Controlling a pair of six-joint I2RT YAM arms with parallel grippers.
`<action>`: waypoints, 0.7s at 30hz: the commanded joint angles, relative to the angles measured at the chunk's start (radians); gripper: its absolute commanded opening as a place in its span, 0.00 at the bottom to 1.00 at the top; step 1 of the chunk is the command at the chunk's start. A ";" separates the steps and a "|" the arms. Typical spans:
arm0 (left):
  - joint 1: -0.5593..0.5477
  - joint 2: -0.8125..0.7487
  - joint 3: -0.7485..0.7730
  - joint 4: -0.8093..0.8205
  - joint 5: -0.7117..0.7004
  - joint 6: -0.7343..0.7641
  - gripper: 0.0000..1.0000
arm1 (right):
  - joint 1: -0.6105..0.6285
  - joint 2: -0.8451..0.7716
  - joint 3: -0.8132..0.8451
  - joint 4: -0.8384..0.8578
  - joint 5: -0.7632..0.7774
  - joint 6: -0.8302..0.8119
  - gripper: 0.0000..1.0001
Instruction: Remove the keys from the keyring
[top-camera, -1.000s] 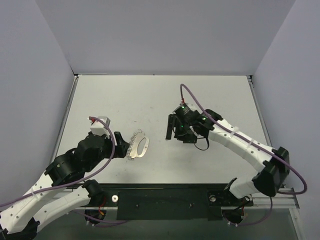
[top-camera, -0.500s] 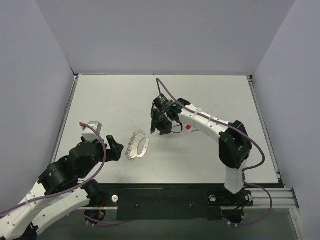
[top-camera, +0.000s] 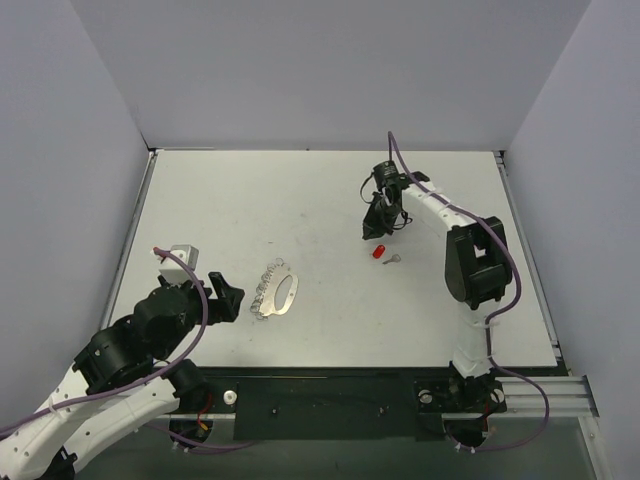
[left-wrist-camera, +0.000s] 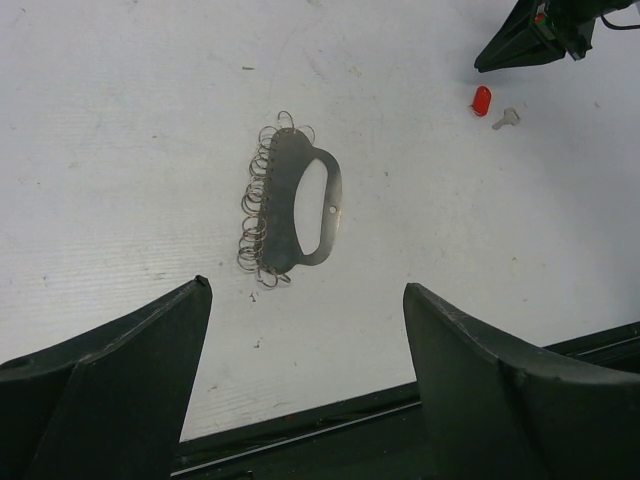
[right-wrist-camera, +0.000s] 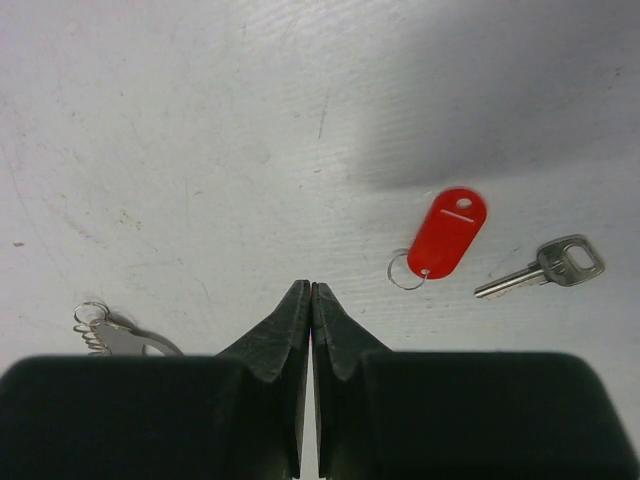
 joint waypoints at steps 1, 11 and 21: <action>0.009 0.005 0.004 0.027 -0.009 0.005 0.88 | -0.030 0.032 -0.001 -0.041 -0.022 -0.028 0.00; 0.026 0.012 -0.002 0.037 0.005 0.011 0.87 | -0.053 0.043 -0.054 -0.032 -0.015 -0.065 0.00; 0.029 0.008 0.001 0.034 0.005 0.011 0.87 | -0.103 0.040 -0.148 -0.020 0.005 -0.081 0.00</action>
